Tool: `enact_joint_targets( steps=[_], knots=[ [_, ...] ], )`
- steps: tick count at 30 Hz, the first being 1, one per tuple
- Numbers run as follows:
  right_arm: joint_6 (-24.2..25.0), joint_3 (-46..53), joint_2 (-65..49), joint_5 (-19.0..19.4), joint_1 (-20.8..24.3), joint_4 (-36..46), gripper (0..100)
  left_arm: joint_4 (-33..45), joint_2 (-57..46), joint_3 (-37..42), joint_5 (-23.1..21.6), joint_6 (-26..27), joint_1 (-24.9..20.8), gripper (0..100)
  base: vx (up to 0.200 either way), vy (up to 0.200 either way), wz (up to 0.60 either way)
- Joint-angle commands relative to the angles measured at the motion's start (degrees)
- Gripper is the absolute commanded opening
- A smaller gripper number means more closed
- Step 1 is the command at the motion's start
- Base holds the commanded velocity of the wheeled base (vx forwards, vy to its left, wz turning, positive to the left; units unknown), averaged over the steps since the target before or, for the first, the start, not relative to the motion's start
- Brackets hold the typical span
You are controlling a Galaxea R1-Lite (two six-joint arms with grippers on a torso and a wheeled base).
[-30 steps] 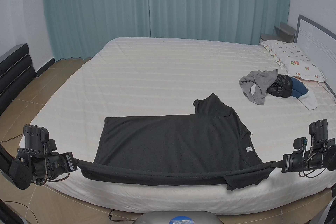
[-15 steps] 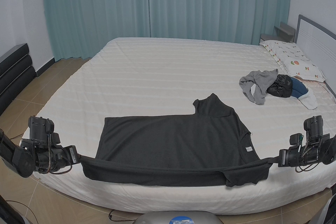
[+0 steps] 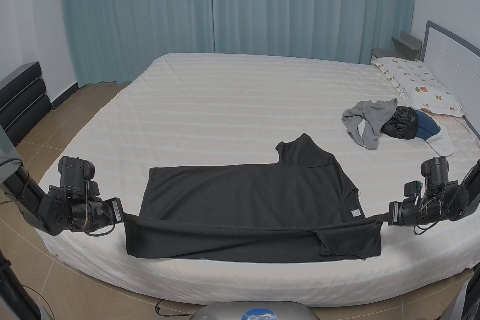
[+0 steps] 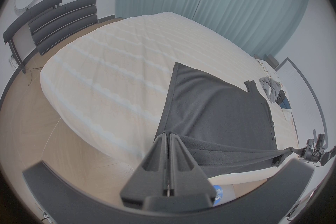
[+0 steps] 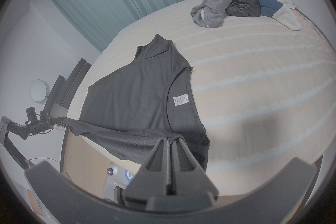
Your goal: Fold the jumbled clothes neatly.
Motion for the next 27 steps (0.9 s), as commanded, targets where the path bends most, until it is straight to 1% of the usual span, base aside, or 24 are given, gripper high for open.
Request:
enact_joint_targets(
  steps=[1, 8, 14, 18, 22, 27],
  knots=[
    [0.02, -2.18, 4.07, -0.05, 0.28, -0.15, 0, 0.03, 3.55, -2.01, 0.01, -0.06, -0.05, 0, 0.000, 0.000, 0.00],
    [0.11, -4.73, 5.83, -0.05, 0.98, -0.15, 0, 0.12, 2.85, -1.75, 0.01, -0.15, -0.05, 0, 0.000, 0.000, 0.00],
    [0.20, -5.96, 4.86, 0.04, 1.51, -0.15, 0, 3.28, -0.32, -1.05, 0.01, 0.03, 0.13, 0, 0.000, 0.000, 0.00],
    [0.37, -4.47, 1.26, 0.13, 2.03, 0.21, 0, 6.45, -3.92, -0.87, 0.01, 0.03, 0.30, 0, 0.000, 0.000, 0.00],
    [0.11, 0.01, -4.10, 0.39, 2.21, -0.06, 0, 11.19, -8.40, -0.70, -0.08, 0.21, 0.22, 0, 0.000, 0.000, 0.00],
    [0.02, 3.97, -9.55, 0.57, 1.86, 0.03, 0, 13.30, -11.83, 1.59, -0.17, 0.47, 0.22, 0, 0.000, 0.000, 0.00]
  ],
)
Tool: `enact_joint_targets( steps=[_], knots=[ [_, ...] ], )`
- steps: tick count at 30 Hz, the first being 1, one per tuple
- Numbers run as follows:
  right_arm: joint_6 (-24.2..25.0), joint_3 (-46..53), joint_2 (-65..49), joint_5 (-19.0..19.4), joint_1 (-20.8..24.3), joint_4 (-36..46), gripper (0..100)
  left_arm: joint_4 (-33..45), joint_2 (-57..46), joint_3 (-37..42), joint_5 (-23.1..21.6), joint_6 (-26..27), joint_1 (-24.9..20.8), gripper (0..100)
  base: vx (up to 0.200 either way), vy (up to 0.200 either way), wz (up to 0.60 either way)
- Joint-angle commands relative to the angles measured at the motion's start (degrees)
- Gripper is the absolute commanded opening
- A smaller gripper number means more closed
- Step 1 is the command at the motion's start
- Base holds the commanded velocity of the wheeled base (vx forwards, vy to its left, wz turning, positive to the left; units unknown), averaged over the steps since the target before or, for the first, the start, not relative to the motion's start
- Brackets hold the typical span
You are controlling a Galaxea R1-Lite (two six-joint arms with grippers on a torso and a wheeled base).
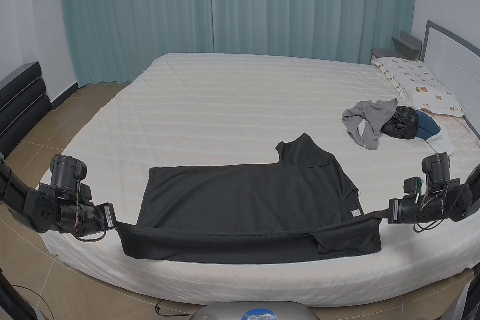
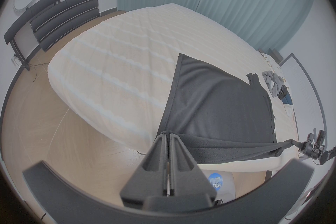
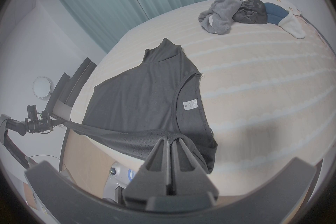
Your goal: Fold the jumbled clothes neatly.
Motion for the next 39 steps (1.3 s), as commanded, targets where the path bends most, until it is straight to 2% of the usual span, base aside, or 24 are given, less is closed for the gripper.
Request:
enact_joint_targets(
  steps=[1, 9, 16, 39],
  knots=[
    [-0.20, 5.27, -8.60, 0.16, -0.33, -0.06, 0, 1.24, -5.90, 3.19, -0.14, 0.99, 0.00, 0, 0.000, 0.000, 0.00],
    [-0.29, 8.61, -12.91, 0.16, 0.11, 0.12, 0, 1.42, -7.57, 5.83, -0.14, 2.40, 0.00, 0, 0.000, 0.000, 0.00],
    [-0.20, 7.91, -11.67, 0.16, 0.02, 0.29, 0, 4.23, -7.22, 3.90, -0.23, 2.31, 0.00, 0, 0.000, 0.000, 0.00],
    [-0.03, -8.35, 9.42, -0.54, 1.78, 0.29, 0, 4.06, 12.38, -11.66, -0.85, 1.79, -0.35, 0, 0.000, 0.000, 0.00]
  ],
)
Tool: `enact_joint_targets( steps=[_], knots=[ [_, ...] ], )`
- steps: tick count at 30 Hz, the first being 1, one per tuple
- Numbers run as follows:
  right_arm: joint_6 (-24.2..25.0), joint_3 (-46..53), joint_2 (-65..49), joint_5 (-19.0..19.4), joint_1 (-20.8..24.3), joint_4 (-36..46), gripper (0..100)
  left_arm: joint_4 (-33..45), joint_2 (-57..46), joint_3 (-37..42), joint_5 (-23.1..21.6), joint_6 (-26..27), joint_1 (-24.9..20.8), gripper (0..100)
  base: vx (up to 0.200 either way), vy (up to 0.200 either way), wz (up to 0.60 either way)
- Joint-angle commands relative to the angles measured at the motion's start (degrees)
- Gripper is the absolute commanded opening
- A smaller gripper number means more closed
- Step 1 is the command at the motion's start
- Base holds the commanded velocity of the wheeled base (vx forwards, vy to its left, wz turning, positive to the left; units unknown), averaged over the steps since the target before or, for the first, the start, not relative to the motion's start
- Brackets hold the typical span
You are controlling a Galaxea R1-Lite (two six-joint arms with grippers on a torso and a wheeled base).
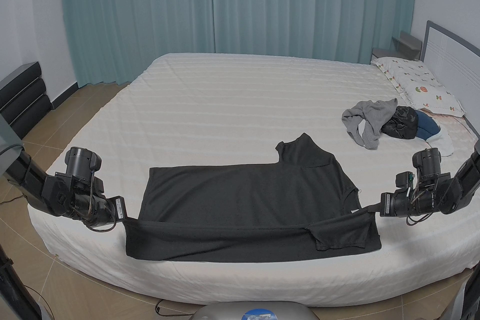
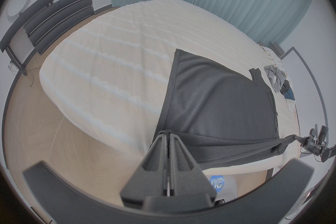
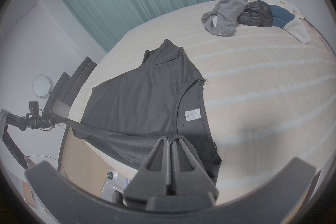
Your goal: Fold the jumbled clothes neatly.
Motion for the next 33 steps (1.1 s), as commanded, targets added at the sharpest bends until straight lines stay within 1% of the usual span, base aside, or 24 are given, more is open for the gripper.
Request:
enact_joint_targets(
  steps=[1, 6, 11, 16, 21, 24, 25, 26, 27, 31, 33],
  knots=[
    [0.00, -4.01, 5.46, -0.05, 0.66, 0.44, 0, 0.21, 5.78, -4.30, 0.14, -0.12, 0.06, 0, 0.000, 0.000, 0.00],
    [0.00, -6.91, 8.19, -0.32, 1.19, 0.52, 0, 0.21, 8.68, -7.28, 0.76, -0.21, 0.06, 0, 0.000, 0.000, 0.00],
    [0.00, -9.29, 11.00, -2.34, 1.19, 0.52, 0, 0.30, 11.32, -9.39, 0.85, -0.12, 0.06, 0, 0.000, 0.000, 0.00],
    [0.09, -11.22, 13.02, -2.34, 1.19, 0.52, 0, 0.21, 13.96, -12.29, 0.93, -0.21, 0.06, 0, 0.000, 0.000, 0.00],
    [3.07, -12.98, 14.60, -2.43, 1.45, 0.08, 0, 0.21, 15.72, -14.23, 0.93, -0.21, 0.06, 0, 0.000, 0.000, 0.00],
    [4.30, -13.77, 14.78, -2.34, 1.63, 0.35, 0, 0.21, 16.51, -15.19, 1.02, -1.53, 0.06, 0, 0.000, 0.000, 0.00],
    [4.39, -13.86, 15.13, -2.34, 1.71, 0.17, 0, 0.30, 17.03, -15.81, 1.02, -2.67, 0.06, 100, 0.000, 0.000, 0.00],
    [4.39, -13.86, 15.30, -2.34, 1.71, 0.00, 0, 0.30, 17.21, -16.16, 1.02, -3.02, 0.06, 100, 0.000, 0.000, 0.00],
    [4.57, -13.94, 15.48, -2.34, 1.71, -0.09, 100, 0.30, 17.56, -16.16, 1.02, -3.11, 0.06, 100, 0.000, 0.000, 0.00],
    [7.29, -14.03, 15.04, -2.16, 1.71, -0.18, 100, -0.05, 17.74, -16.34, 0.93, -3.46, 0.06, 100, 0.000, 0.000, 0.00],
    [10.54, -14.03, 13.90, -2.16, 1.54, -0.27, 100, -0.23, 17.30, -16.34, 0.93, -4.69, 0.06, 100, 0.000, 0.000, 0.00]
  ],
)
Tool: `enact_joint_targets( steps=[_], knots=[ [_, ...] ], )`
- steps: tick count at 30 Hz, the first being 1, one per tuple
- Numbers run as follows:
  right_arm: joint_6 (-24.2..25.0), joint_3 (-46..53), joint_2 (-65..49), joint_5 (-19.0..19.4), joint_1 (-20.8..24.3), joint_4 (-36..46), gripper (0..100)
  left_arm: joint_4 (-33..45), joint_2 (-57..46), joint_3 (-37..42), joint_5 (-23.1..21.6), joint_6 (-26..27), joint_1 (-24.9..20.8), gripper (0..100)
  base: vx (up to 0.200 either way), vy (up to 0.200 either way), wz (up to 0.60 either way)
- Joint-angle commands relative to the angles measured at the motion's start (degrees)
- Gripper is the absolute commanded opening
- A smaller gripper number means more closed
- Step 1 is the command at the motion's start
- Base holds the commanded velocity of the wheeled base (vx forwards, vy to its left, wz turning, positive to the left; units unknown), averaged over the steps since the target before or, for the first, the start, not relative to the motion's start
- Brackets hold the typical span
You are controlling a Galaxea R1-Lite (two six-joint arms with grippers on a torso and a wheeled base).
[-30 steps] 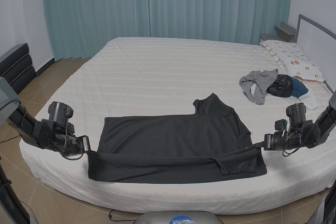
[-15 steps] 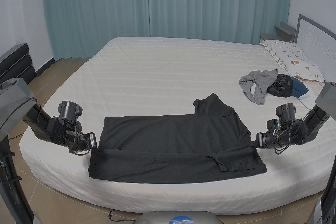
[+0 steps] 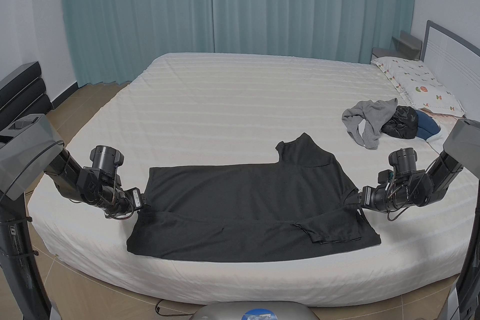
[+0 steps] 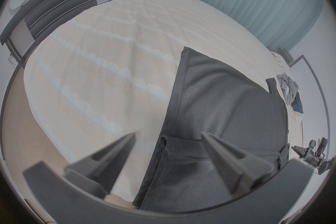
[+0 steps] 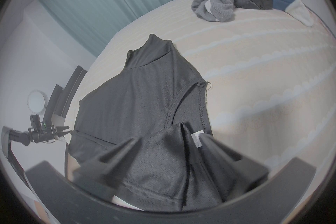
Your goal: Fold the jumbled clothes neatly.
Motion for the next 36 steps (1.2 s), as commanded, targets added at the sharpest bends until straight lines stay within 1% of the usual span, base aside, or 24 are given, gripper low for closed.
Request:
enact_joint_targets(
  steps=[1, 2, 3, 4, 6, 8, 10, 11, 13, 15, 16, 17, 19, 21, 25, 30, 33, 36],
  knots=[
    [4.47, 0.24, -2.13, 0.37, -0.23, -0.15, 100, -0.23, -0.08, -0.18, -0.07, -2.05, 0.00, 100, 0.000, 0.000, 0.00],
    [4.91, 0.33, -2.39, 0.37, -0.32, -0.15, 100, -0.23, -0.08, -0.18, -0.15, -2.22, 0.00, 100, 0.000, 0.000, 0.00],
    [6.67, 0.77, -3.80, 0.72, -0.41, -0.15, 100, -0.23, -0.87, -0.10, -0.15, -3.19, 0.18, 100, 0.000, 0.000, 0.00],
    [9.04, 1.74, -5.73, 0.81, -0.41, -0.06, 100, -0.14, -2.80, 0.69, -1.03, -4.25, 0.53, 100, 0.000, 0.000, 0.00],
    [11.24, 4.64, -7.84, 0.90, 0.12, -0.23, 100, 0.12, -5.26, 2.01, -2.88, -5.04, 1.41, 100, 0.000, 0.000, 0.00],
    [12.38, 9.03, -10.30, 0.98, 1.09, -1.38, 100, -0.23, -8.08, 5.35, -6.48, -5.21, 2.28, 100, 0.000, 0.000, 0.00],
    [12.38, 9.03, -10.30, 0.98, 1.09, -1.38, 100, -0.23, -8.08, 5.35, -6.48, -5.21, 2.28, 100, 0.000, 0.000, 0.00],
    [13.88, 16.94, -12.76, 1.51, 3.02, -6.03, 100, -0.23, -11.77, 10.63, -10.79, -5.39, 2.72, 100, 0.000, 0.000, 0.00],
    [13.96, 21.51, -13.02, 1.51, 4.16, -10.60, 100, -0.41, -13.09, 13.26, -12.11, -5.56, 2.72, 100, 0.000, 0.000, 0.00],
    [14.31, 28.81, -11.88, 1.42, 5.66, -21.59, 100, -2.60, -14.84, 17.48, -14.13, -8.20, 2.72, 100, 0.000, 0.000, 0.00],
    [14.49, 30.39, -10.92, 1.42, 5.92, -25.11, 100, -4.10, -15.11, 18.71, -15.09, -9.69, 2.64, 100, 0.000, 0.000, 0.00],
    [15.37, 32.23, -8.89, 1.34, 6.18, -29.76, 100, -6.65, -15.37, 20.29, -17.03, -11.80, 2.64, 100, 0.000, 0.000, 0.00],
    [16.69, 33.20, -6.35, 1.16, 6.54, -34.16, 100, -9.28, -15.11, 21.70, -18.70, -13.65, 2.64, 100, 0.000, 0.000, 0.00],
    [19.06, 34.52, -3.36, 0.98, 6.98, -39.43, 100, -11.57, -14.67, 22.84, -19.23, -15.41, 2.55, 100, 0.000, 0.000, 0.00],
    [22.58, 36.80, 1.48, 0.90, 7.85, -47.87, 100, -12.80, -12.91, 23.28, -19.58, -17.78, 2.28, 100, 0.000, 0.000, 0.00],
    [25.74, 41.20, 5.70, -0.69, 8.21, -57.36, 100, -16.49, -9.22, 23.37, -19.49, -17.96, 2.37, 100, 0.000, 0.000, 0.00],
    [26.88, 42.69, 8.24, -0.77, 8.21, -61.58, 100, -17.37, -8.96, 23.72, -19.40, -18.04, 2.37, 100, 0.000, 0.000, 0.00],
    [27.15, 42.96, 8.42, -0.86, 8.65, -61.76, 100, -17.46, -9.04, 24.16, -19.49, -18.04, 2.37, 100, 0.000, 0.000, 0.00]
  ],
)
